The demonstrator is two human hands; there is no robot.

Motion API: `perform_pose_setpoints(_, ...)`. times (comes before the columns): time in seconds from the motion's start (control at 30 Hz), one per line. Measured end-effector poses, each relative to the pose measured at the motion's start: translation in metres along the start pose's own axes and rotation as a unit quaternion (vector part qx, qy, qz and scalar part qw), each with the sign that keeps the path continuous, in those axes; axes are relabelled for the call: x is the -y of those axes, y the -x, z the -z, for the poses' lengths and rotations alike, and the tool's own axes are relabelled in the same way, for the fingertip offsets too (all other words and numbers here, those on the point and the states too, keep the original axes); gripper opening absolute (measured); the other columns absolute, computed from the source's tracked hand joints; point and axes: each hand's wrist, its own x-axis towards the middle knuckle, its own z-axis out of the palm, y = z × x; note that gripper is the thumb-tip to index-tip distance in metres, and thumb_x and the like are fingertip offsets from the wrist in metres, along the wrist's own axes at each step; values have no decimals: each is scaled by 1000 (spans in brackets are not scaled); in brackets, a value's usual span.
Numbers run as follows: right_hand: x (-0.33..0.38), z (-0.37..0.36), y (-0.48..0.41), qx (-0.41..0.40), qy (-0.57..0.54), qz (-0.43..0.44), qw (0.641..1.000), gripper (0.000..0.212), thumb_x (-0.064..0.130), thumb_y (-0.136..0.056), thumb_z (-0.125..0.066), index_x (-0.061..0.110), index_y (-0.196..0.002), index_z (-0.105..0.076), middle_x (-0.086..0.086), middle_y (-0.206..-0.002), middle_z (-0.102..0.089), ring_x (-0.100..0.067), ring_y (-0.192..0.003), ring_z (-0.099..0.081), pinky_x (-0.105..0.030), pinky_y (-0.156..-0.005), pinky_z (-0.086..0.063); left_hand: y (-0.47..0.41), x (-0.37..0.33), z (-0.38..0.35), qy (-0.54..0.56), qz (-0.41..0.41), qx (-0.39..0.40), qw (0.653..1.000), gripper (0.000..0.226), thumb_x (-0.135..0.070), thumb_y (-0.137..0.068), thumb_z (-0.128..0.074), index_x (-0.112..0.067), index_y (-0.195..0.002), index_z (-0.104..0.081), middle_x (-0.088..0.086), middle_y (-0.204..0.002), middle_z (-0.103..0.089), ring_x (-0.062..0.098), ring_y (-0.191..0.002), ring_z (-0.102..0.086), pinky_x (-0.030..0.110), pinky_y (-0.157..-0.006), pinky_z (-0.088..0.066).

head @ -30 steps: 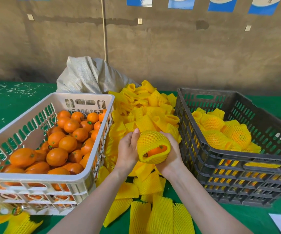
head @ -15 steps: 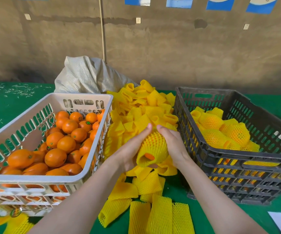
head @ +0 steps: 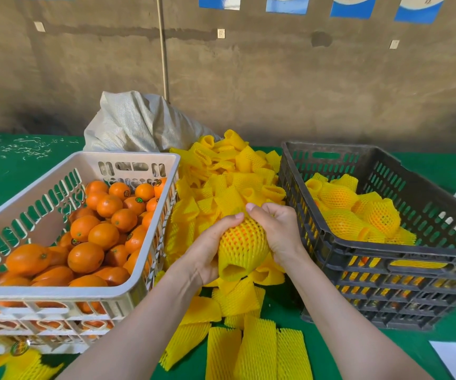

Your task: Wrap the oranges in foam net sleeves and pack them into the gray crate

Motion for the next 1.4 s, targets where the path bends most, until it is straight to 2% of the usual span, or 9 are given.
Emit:
perform_pose_setpoints(0.23,9,-1,-4,80,1,3,997,43,1,-82,-64,10,-48,-40,4,-45,-29,-6,-45,-28,-25,-49,-24,0,-5,4,-20,-18,31,999,35,-35,-68,-78,-15,-96,-70,9,-88,-74,21,-79,-72,32,-63,-58)
perform_pose_setpoints(0.5,5,-6,-2,-39,55,45,997,49,18,-90,-61,11,-50,-33,-8,-54,-27,-22,-56,-26,-35,-55,-23,-1,4,-4,70,-9,19,997,68,-54,-71,-60,-9,-123,-58,16,-96,-71,28,-82,-71,37,-65,-58)
perform_pose_setpoints(0.7,7,-4,1,65,64,82,992,45,-3,-87,-59,6,-47,-39,-3,-53,-27,-1,-44,-30,-13,-53,-30,-2,2,4,17,3,24,1000,30,-38,-68,-66,-12,-77,-78,15,-77,-72,27,-67,-71,33,-56,-57)
perform_pose_setpoints(0.8,10,-4,-3,99,46,77,991,47,-8,-88,-53,11,-49,-37,0,-55,-26,5,-41,-38,-5,-55,-34,-2,-1,5,4,12,36,999,32,-41,-71,-63,-13,-74,-79,14,-77,-72,26,-67,-71,33,-57,-57)
perform_pose_setpoints(0.97,5,-10,-4,66,42,69,995,50,-5,-89,-53,14,-43,-48,8,-46,-43,2,-48,-43,-22,-68,-43,0,-6,0,-21,13,27,999,39,-41,-70,-63,-8,-88,-73,12,-76,-72,25,-67,-71,31,-55,-56)
perform_pose_setpoints(1.07,-6,-8,3,6,66,16,998,15,18,-91,-58,11,-78,-61,4,-76,-59,-6,-75,-54,-30,-76,-43,3,-7,0,-51,-28,-33,998,39,-37,-67,-69,-10,-95,-68,8,-79,-74,21,-69,-72,28,-53,-55)
perform_pose_setpoints(1.2,-23,-6,25,95,-132,-265,950,55,63,-78,-48,28,-119,-56,-4,-116,-65,-22,-109,-62,-44,-92,-50,0,-3,1,-147,-138,-156,967,20,-32,-80,-70,-17,-92,-65,-4,-80,-73,16,-78,-70,26,-61,-53)
perform_pose_setpoints(1.3,-29,-10,41,129,-235,-244,932,71,62,-70,-57,25,-131,-50,-3,-121,-65,-21,-111,-63,-42,-89,-53,-6,6,2,-214,-226,-215,926,32,-35,-83,-67,-20,-111,-59,-13,-104,-58,2,-95,-56,18,-72,-48)
perform_pose_setpoints(1.4,-31,-11,48,135,-270,-206,931,97,53,-44,-88,26,-129,-49,-2,-123,-64,-20,-112,-61,-37,-88,-54,-6,13,2,-164,-287,-228,916,37,-38,-85,-59,-16,-114,-57,-10,-98,-59,-8,-81,-60,8,-63,-47)
